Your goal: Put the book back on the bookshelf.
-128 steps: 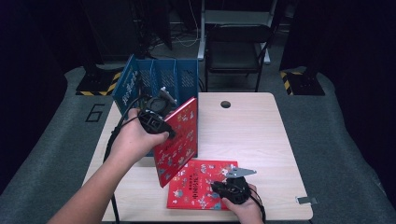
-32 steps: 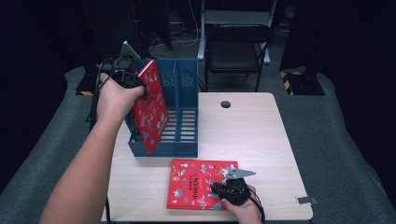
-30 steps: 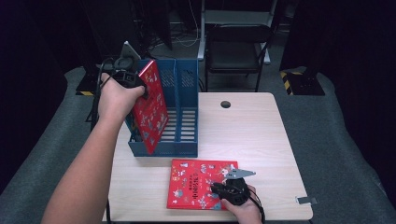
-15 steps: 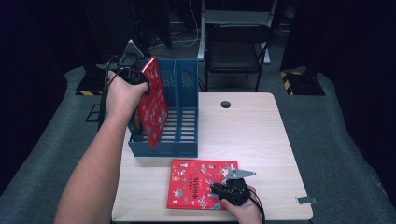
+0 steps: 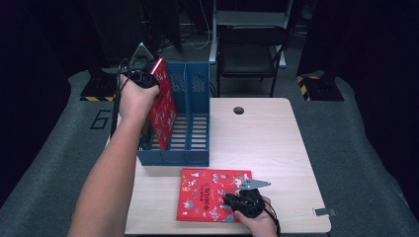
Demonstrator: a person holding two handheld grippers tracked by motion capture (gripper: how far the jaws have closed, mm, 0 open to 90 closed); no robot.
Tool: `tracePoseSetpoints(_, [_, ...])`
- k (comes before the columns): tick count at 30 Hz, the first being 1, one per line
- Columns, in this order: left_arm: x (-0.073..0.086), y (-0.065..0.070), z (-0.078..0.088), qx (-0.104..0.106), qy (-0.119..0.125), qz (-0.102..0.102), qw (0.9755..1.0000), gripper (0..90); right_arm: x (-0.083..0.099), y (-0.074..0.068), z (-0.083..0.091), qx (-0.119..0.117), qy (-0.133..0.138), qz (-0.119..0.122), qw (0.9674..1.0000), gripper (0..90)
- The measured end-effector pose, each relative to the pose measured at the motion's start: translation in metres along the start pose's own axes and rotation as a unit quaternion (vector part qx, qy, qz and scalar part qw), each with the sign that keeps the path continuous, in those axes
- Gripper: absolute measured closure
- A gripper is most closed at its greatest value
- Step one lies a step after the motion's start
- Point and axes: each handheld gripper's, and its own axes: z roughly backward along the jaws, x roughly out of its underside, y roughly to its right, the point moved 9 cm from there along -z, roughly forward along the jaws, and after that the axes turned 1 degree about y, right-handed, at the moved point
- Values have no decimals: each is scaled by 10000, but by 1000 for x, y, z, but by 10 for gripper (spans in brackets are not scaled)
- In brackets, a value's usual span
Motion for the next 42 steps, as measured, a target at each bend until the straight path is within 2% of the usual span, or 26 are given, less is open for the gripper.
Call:
tracePoseSetpoints(7, [-1,0,-5,-9,21,15,10000,795,0,0,0,-5,4,21,10000,779])
tracePoseSetpoints(8, [-2,0,-5,-20,71,92,9999,796,0,0,0,-17,5,20,10000,779])
tracePoseSetpoints(16, [-1,-4,-13,-50,49,139,9999,796,0,-1,0,-28,0,-17,10000,779])
tracePoseSetpoints(18, [-1,-4,-15,-62,39,94,9999,796,0,0,0,-22,-1,-15,10000,780])
tracePoseSetpoints(22, [-1,-4,-20,-70,79,107,9999,796,0,0,0,-14,-2,-6,10000,780])
tracePoseSetpoints(25, [1,-4,-25,-69,7,114,9999,795,0,-1,0,-21,-2,-9,10000,779])
tracePoseSetpoints(28, [1,-3,-31,-100,51,140,9998,795,0,-1,0,-34,3,15,10000,779])
tracePoseSetpoints(32, [3,-4,-36,-116,-27,105,9999,795,0,-1,0,-47,6,15,10000,779])
tracePoseSetpoints(42, [9,-8,-49,-120,-42,140,9998,795,0,-1,0,-45,-1,31,10000,779])
